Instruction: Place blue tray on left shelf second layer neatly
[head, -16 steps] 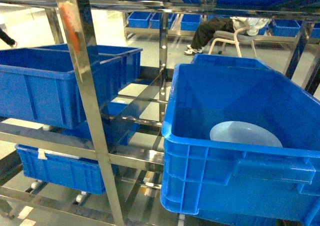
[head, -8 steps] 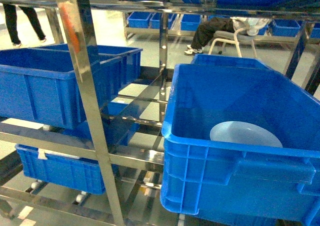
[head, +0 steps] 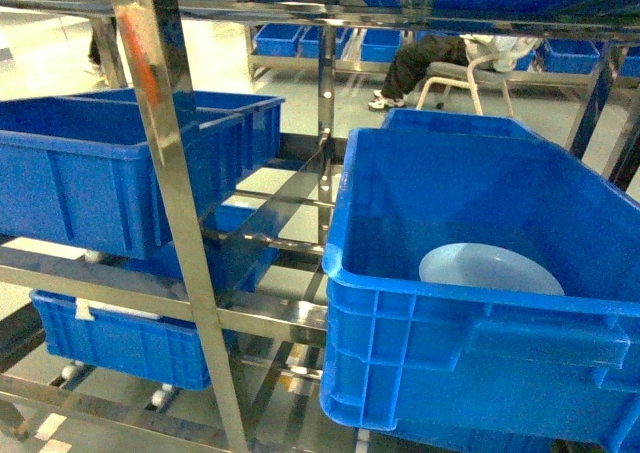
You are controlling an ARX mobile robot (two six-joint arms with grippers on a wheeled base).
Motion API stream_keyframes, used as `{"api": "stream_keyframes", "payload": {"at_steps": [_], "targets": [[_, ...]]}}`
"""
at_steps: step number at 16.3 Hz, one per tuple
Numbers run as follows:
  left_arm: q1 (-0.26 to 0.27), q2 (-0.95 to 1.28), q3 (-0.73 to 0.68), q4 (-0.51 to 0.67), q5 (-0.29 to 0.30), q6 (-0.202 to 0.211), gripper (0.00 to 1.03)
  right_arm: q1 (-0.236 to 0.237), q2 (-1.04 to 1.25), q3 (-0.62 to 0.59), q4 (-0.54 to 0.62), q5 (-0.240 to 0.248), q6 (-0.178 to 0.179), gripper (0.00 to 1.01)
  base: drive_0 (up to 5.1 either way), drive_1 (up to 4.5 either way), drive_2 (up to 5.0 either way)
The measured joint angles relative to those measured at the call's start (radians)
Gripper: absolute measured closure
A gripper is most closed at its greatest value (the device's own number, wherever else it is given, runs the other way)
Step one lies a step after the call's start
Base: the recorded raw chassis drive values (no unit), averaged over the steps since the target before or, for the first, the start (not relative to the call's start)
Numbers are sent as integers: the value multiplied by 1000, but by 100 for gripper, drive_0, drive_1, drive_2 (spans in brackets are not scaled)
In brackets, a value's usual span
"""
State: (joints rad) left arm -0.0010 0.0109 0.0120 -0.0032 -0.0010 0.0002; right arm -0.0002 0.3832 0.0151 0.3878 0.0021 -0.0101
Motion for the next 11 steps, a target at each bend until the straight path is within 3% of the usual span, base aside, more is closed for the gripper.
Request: {"api": "stream_keyframes", "payload": {"at_steps": [11], "targets": [[0,0,0,0,0,0,5,0,-205,0,-208,0,3,99,0,0,0]]}}
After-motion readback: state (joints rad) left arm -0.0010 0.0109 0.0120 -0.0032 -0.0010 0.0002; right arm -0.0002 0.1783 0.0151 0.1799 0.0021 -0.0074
